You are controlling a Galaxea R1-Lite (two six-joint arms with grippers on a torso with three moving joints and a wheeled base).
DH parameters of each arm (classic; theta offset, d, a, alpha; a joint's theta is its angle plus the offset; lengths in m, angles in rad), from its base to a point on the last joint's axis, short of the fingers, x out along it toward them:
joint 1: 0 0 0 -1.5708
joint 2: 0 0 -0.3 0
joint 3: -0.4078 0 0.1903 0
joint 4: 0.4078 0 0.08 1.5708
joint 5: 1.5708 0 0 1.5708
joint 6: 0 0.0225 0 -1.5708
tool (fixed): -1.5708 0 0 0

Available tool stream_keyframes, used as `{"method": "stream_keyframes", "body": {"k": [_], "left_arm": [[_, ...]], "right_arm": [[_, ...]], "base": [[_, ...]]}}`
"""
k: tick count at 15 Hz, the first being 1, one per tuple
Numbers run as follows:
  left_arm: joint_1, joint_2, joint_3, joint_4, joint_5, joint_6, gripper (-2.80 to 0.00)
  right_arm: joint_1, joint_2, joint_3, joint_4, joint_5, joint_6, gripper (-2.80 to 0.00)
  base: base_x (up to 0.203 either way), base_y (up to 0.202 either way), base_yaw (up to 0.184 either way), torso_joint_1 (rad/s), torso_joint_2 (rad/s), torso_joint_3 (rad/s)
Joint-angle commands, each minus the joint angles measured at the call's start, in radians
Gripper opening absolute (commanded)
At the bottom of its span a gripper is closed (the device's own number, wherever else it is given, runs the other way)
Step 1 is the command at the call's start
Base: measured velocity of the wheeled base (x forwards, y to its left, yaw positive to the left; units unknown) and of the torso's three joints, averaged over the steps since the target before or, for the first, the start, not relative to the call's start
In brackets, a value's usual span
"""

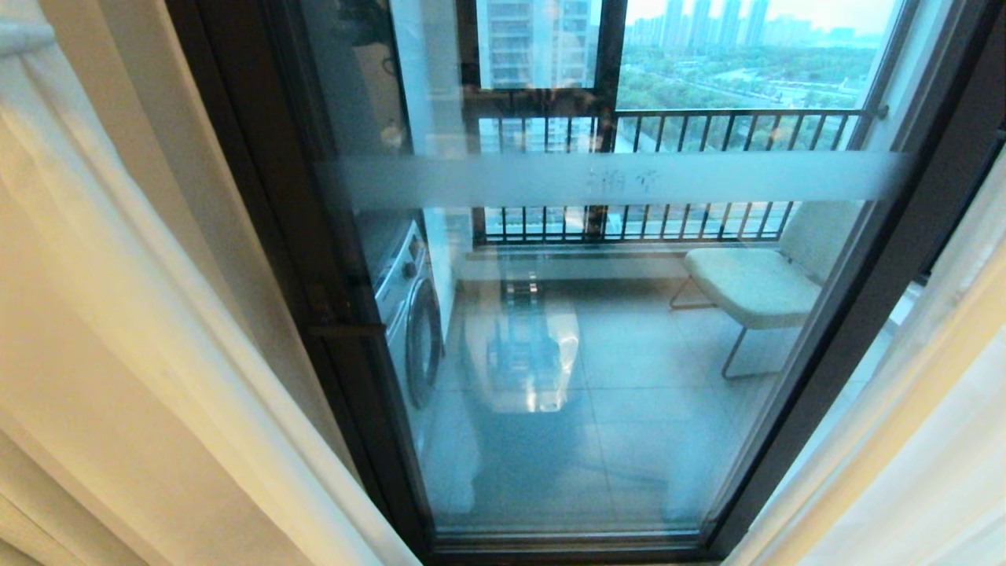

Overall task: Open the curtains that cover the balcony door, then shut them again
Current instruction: Close the inner curtains on both sides

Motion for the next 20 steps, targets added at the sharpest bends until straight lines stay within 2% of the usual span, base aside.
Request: {"method": "stream_keyframes", "body": {"k": [1, 14, 20], "left_arm": [[0.000, 0.008, 0.001, -0.003, 0.000, -0.002, -2.80], [-0.005, 0.003, 0.001, -0.003, 0.000, 0.000, -2.80], [-0.005, 0.005, 0.001, -0.003, 0.000, 0.000, -2.80]], "right_arm": [[0.000, 0.001, 0.000, 0.000, 0.001, -0.001, -2.80], [0.000, 0.001, 0.000, 0.000, 0.001, -0.001, -2.80], [0.000, 0.001, 0.000, 0.000, 0.001, -0.001, -2.80]], "base": [[0.000, 0.000, 0.000, 0.000, 0.00, 0.000], [0.000, -0.004, 0.000, 0.000, 0.00, 0.000], [0.000, -0.176, 0.000, 0.003, 0.00, 0.001]]}}
